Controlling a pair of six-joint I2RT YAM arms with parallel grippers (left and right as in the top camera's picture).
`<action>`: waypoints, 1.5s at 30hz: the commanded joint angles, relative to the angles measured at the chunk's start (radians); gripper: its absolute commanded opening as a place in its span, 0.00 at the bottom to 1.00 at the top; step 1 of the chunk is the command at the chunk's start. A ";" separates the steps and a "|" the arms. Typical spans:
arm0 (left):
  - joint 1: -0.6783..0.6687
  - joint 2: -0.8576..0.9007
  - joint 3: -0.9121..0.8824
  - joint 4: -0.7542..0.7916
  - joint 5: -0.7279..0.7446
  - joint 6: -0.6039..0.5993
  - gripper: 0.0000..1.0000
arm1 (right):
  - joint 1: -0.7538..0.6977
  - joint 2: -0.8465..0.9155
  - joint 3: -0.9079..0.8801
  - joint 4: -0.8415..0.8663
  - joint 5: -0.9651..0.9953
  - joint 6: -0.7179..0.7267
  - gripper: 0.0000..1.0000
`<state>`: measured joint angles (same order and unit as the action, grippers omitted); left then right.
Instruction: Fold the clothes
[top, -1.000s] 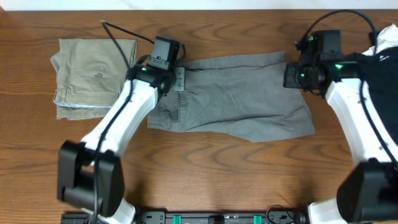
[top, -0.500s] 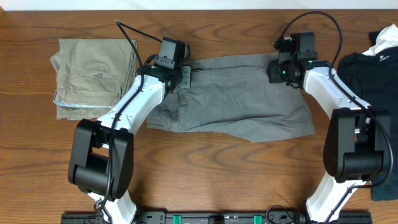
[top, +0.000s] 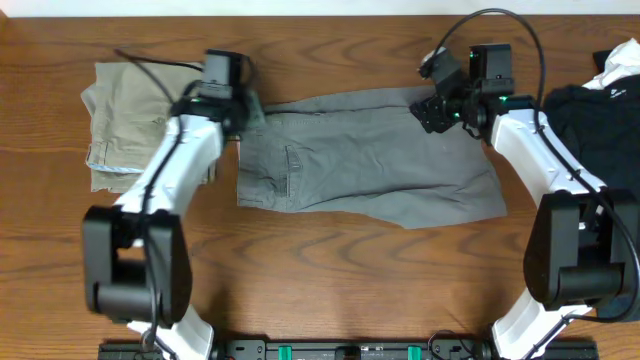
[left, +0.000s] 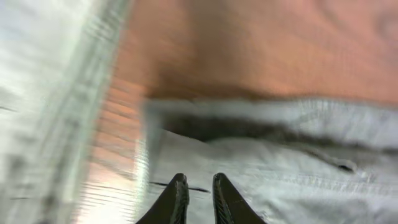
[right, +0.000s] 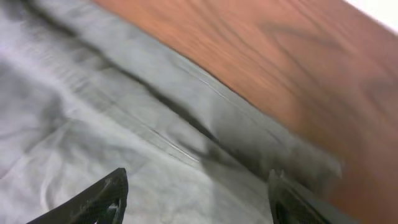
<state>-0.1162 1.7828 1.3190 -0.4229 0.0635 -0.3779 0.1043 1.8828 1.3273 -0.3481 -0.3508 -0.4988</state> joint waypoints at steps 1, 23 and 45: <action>0.044 -0.097 0.006 -0.010 0.016 -0.035 0.29 | 0.049 0.011 0.006 0.024 -0.100 -0.237 0.68; 0.127 -0.134 0.006 -0.123 0.015 -0.035 0.98 | 0.113 0.252 0.006 0.191 -0.095 -0.348 0.45; 0.127 -0.134 0.006 -0.123 0.015 -0.035 0.98 | 0.112 0.243 0.150 0.183 -0.095 -0.280 0.01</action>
<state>0.0105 1.6474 1.3190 -0.5426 0.0761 -0.4183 0.2199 2.1265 1.4185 -0.1596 -0.4309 -0.8082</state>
